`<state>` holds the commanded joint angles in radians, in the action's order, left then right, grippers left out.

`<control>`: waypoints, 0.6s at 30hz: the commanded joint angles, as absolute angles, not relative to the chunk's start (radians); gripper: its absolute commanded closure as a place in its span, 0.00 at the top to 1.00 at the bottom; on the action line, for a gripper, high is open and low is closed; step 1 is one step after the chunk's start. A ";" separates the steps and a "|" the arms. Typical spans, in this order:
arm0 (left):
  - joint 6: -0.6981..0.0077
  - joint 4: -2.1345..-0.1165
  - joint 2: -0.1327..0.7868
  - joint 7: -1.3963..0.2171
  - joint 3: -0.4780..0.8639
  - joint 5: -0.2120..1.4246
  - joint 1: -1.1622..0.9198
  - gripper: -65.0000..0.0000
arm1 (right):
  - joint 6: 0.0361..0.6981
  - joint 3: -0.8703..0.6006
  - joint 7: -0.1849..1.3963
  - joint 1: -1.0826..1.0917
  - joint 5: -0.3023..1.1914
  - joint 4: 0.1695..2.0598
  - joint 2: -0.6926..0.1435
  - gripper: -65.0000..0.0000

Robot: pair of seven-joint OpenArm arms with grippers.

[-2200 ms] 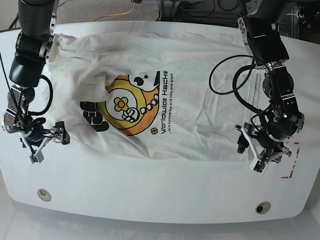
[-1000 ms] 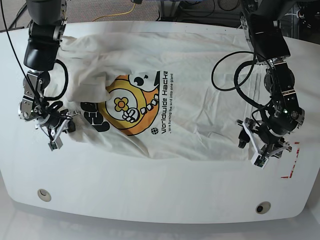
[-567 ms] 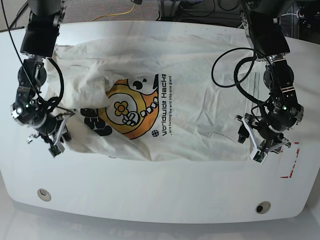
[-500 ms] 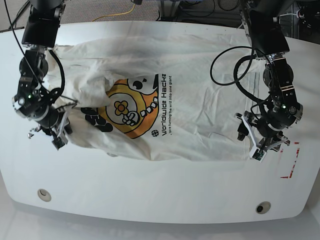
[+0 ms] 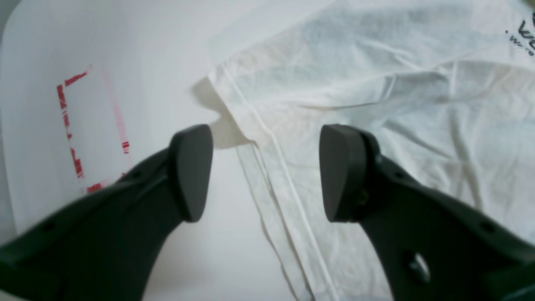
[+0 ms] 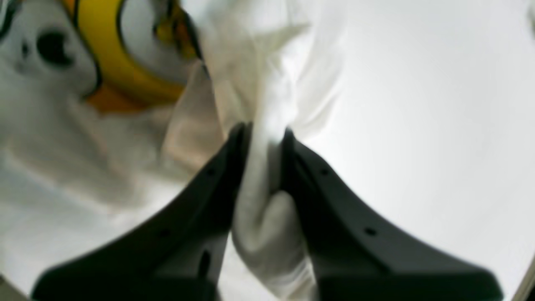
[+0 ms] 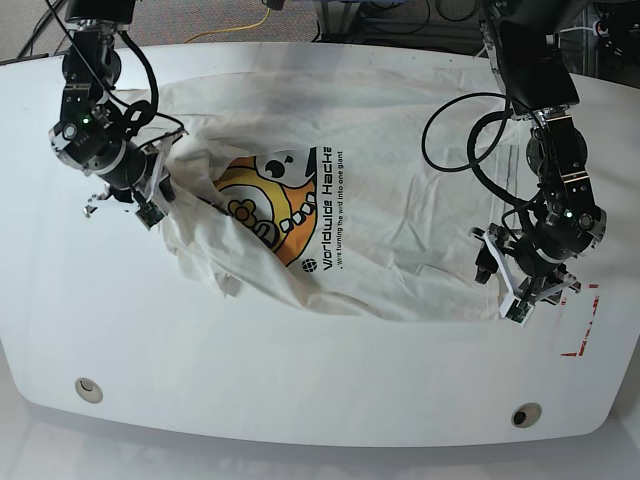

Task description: Layout the t-shirt on the table in an organized manner, then fold the t-shirt properly

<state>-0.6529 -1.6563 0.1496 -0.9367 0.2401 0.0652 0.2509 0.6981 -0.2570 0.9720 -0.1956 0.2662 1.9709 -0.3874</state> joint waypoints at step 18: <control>-0.654 -1.656 0.150 -0.937 0.237 0.065 0.231 0.58 | 0.698 -0.311 0.975 -0.111 0.263 1.971 -0.352 1.00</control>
